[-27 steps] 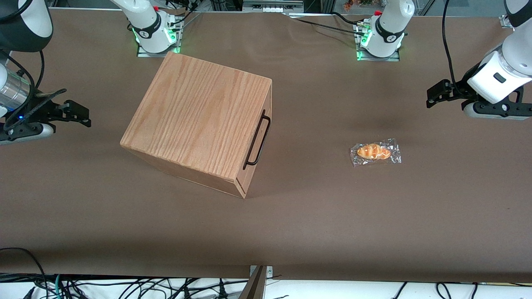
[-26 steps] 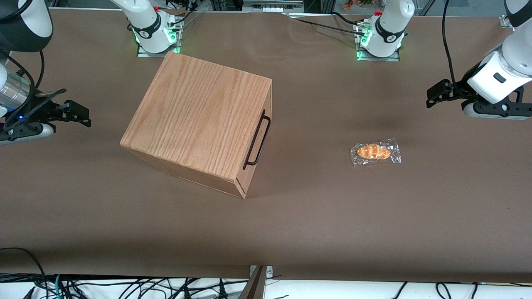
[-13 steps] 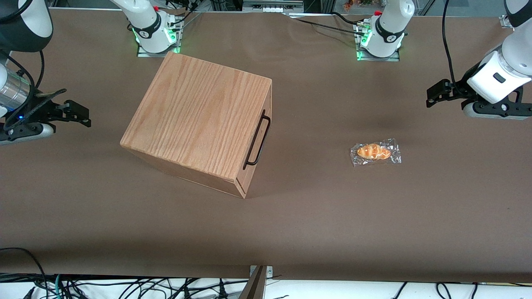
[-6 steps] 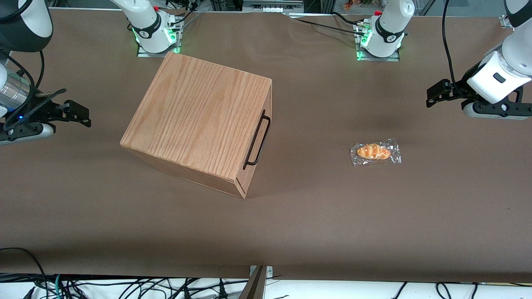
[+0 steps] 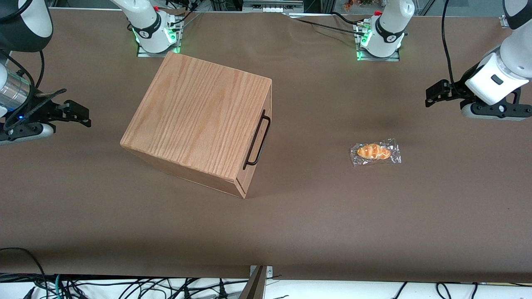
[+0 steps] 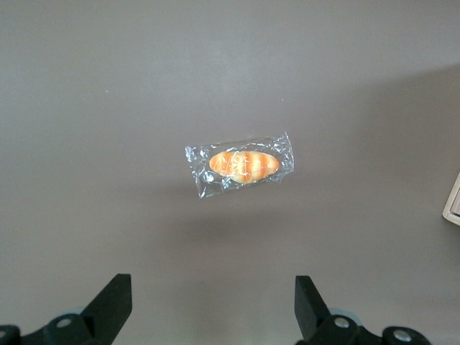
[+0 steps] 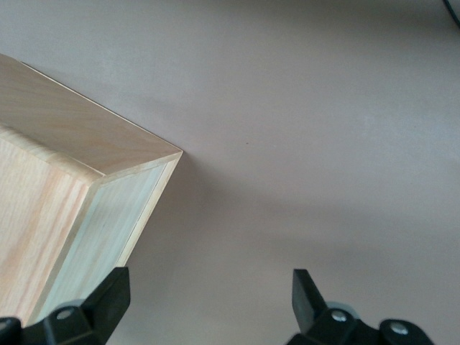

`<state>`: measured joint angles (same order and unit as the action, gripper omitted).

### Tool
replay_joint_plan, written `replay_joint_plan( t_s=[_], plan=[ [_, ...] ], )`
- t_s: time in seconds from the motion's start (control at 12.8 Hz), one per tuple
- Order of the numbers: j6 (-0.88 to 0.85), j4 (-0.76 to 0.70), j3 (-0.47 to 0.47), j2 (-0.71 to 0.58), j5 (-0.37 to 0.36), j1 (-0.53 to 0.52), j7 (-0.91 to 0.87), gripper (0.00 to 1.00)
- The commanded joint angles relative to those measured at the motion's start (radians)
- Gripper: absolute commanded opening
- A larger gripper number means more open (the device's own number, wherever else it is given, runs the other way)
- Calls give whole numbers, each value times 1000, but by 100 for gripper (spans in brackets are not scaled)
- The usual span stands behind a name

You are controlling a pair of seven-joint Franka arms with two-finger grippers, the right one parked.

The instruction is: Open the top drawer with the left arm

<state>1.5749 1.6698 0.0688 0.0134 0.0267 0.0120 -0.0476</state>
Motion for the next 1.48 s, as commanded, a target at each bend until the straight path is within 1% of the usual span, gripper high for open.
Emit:
replay_joint_plan(
  t_s=[0.0, 0.16, 0.23, 0.39, 0.55, 0.7, 0.78, 0.86, 0.94, 1.09, 1.17, 1.4],
  plan=[
    [-29, -41, 22, 37, 2, 13, 6, 100],
    [-27, -47, 37, 40, 22, 38, 3, 100],
    [-26, -59, 42, 65, 39, 57, 6, 100],
    [-23, -128, 42, 140, 126, 107, -15, 100],
    [-18, -253, 43, 271, 156, 163, -84, 100],
    [-3, -384, 43, 406, 212, 229, -87, 100],
    [17, -427, 43, 448, 216, 259, -87, 100],
    [55, -439, 43, 468, 222, 293, -89, 100],
    [107, -434, 42, 479, 248, 319, -89, 100],
    [161, -430, 43, 522, 329, 353, -87, 100],
    [190, -435, 42, 540, 350, 385, -89, 100],
    [328, -426, 42, 575, 345, 436, -86, 100]
  ],
)
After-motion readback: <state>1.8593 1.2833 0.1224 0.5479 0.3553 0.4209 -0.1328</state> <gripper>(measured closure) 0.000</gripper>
